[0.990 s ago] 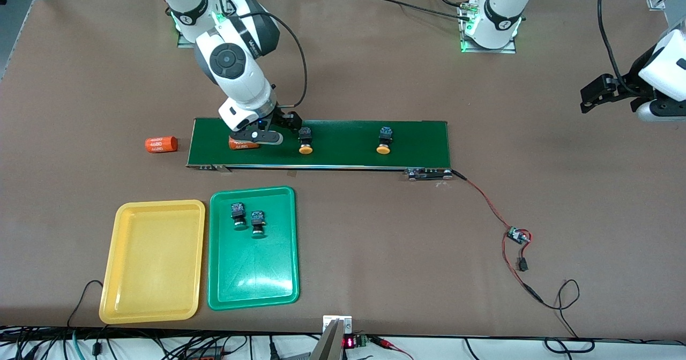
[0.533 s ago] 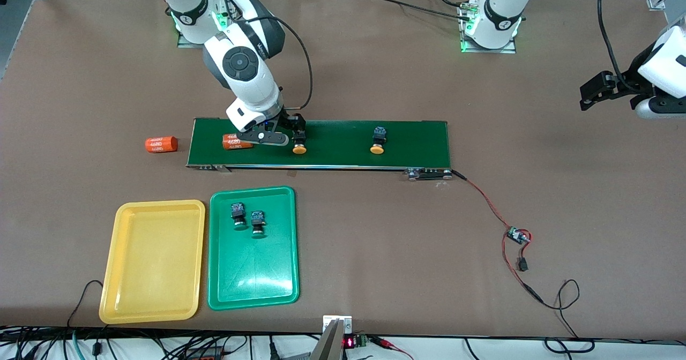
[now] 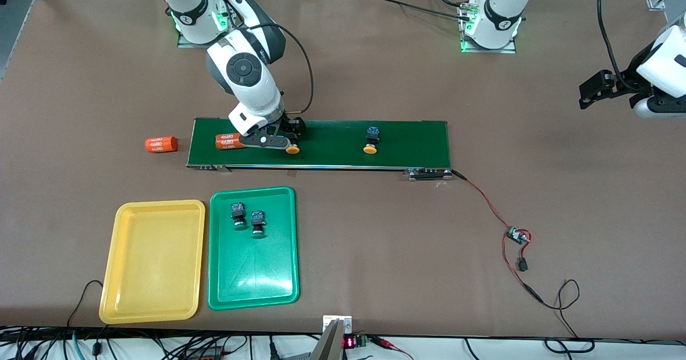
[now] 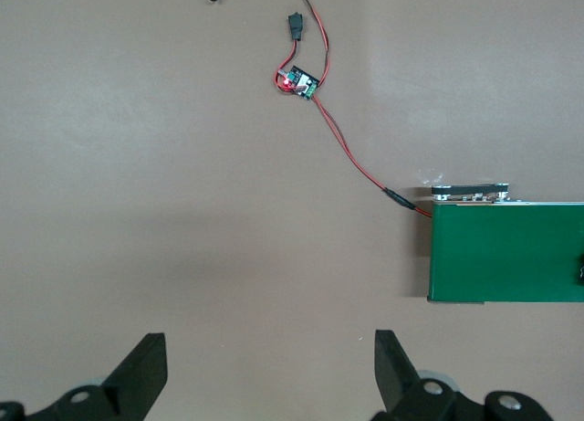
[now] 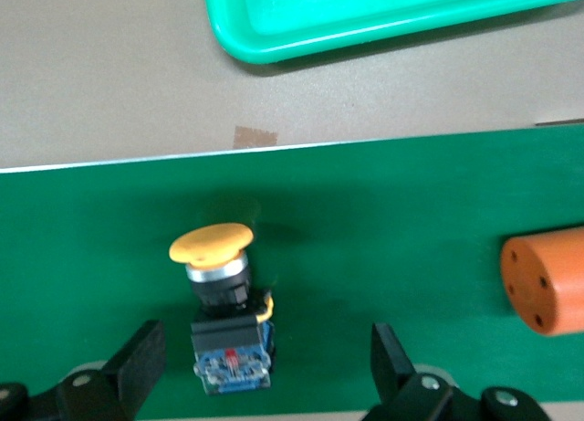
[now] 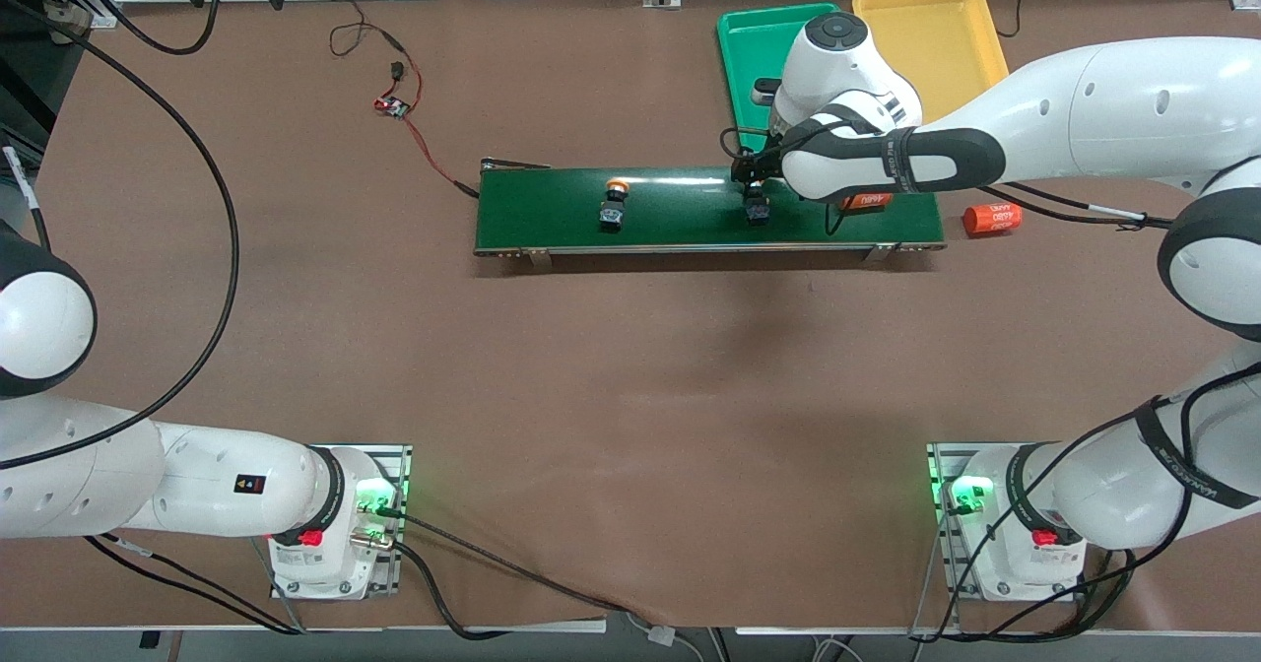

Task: Sort buttons by color to trays
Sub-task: 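Carry the yellow button over the yellow tray with the right gripper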

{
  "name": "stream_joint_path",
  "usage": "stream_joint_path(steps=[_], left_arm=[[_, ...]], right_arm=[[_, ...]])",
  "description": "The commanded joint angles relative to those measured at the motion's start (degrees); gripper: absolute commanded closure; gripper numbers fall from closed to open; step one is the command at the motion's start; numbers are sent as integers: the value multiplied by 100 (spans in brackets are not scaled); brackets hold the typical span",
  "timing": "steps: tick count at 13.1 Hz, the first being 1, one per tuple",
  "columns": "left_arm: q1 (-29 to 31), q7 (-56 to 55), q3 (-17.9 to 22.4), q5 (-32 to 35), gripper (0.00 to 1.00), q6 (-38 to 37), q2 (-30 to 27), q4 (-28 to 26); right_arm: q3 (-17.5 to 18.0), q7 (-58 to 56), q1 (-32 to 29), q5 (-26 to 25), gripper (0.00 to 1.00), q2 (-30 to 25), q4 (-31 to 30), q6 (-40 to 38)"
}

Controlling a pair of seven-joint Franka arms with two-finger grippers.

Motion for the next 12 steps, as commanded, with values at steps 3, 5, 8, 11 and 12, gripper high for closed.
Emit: stream_joint_path(steps=[3,5,8,11,12], left_arm=[[-32,134,-10,87,0,-127,-82,24],[-32,134,-10,87,0,-127,-82,33],[-32,134,-19,87,0,-171,-82,33],[-32,134,-10,87,0,-180,-82,33],[-32,134,-10,87,0,-180,-82,33]], right_arm=[[-115,132,75,-333,0,244,107,165],[-124,132,75,-396,4,315,107,279],[-124,97,67,-492,19,359,99,289],[-150,79,66,-537,50,368,98,271],[-167,79,66,-537,59,368,98,262]])
